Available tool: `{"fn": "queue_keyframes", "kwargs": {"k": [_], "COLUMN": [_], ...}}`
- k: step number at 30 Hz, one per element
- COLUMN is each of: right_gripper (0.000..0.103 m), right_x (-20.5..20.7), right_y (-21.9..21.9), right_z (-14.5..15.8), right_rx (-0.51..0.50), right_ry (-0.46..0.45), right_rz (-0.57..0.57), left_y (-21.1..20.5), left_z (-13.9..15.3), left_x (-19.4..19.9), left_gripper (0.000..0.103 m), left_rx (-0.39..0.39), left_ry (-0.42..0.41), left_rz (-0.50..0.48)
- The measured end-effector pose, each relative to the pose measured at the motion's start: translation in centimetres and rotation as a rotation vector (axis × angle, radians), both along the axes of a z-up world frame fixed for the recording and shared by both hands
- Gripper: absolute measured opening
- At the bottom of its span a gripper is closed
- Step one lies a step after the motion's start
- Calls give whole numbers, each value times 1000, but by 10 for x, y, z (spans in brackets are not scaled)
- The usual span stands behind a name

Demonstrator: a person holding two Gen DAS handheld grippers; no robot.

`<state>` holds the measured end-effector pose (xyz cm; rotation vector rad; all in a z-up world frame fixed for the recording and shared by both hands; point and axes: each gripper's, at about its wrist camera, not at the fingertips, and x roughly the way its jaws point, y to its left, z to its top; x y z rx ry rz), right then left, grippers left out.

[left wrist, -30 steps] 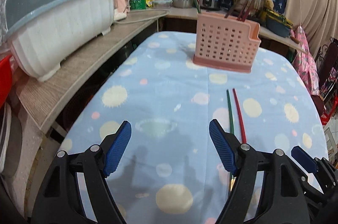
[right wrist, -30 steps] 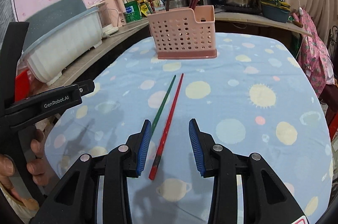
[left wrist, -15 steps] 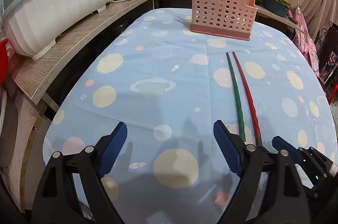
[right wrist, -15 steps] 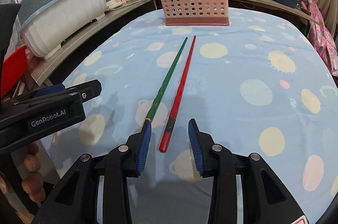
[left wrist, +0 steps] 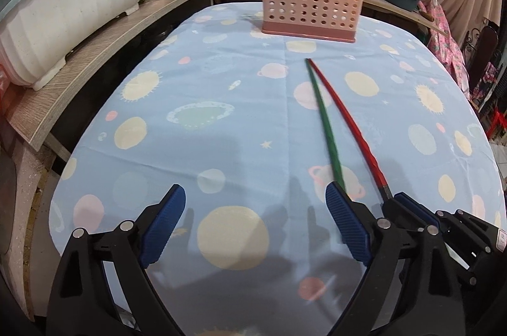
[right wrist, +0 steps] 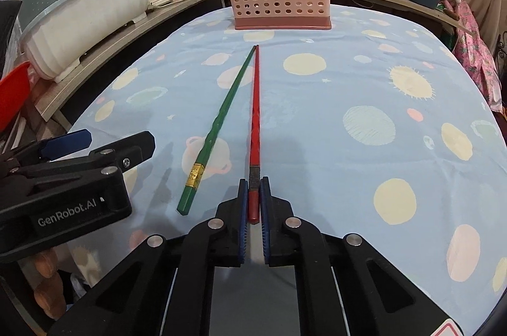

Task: Organize utensils
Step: 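Grasp the last green chopstick with the left tool, then lift both held chopsticks and carry them over the pink holder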

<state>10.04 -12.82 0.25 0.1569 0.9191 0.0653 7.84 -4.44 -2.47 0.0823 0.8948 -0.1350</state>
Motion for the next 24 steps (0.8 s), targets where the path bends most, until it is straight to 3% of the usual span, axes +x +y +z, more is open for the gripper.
{"fn": "queue_keyframes", "kwargs": {"k": [13,16,19,24], "right_gripper": [7,7,7,7], "right_x": [-17,-18,-18,-18], "right_y": [-22,-23,-23,-22], "right_z": [0,0,0,0], "right_rx": [42,43,43,43], "right_ry": [12,11,11,11], "right_rz": [-51,-52,-52,-51], "left_y": [-26,-27,-27,-24], "left_z": [-18,-24,-25,-21], "left_x": [-2,1,0,-1], "left_gripper": [85,71,66,36], "left_rx": [-23,-31,-20,-26], "left_ry": [53,81,70,69], "left_rz": [-48,-53,-53,-62]}}
